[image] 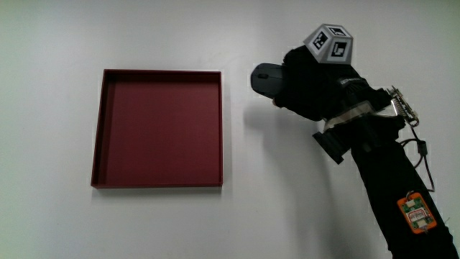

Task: Pick mouse from desk

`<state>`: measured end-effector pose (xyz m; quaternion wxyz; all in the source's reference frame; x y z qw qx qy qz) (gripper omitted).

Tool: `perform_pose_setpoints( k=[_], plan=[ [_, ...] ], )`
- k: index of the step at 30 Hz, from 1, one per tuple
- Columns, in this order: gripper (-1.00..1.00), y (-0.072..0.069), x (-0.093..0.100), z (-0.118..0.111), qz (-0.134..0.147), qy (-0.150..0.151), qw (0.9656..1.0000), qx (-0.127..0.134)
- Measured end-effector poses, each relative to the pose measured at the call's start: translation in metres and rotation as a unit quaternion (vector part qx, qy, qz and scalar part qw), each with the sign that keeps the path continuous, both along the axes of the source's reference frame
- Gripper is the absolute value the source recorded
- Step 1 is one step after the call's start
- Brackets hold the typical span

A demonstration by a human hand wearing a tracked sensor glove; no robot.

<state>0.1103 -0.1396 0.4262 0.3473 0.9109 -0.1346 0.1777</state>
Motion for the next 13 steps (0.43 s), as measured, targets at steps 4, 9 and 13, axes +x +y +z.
perform_pose_setpoints(
  k=[4, 9, 13],
  plan=[
    [1.00, 0.002, -0.021, -0.008, -0.019, -0.017, 0.9997, 0.003],
    [1.00, 0.006, -0.043, -0.017, -0.034, -0.033, 0.9987, 0.018],
    [1.00, 0.009, -0.059, -0.015, -0.048, -0.043, 0.9979, 0.010]
  ],
)
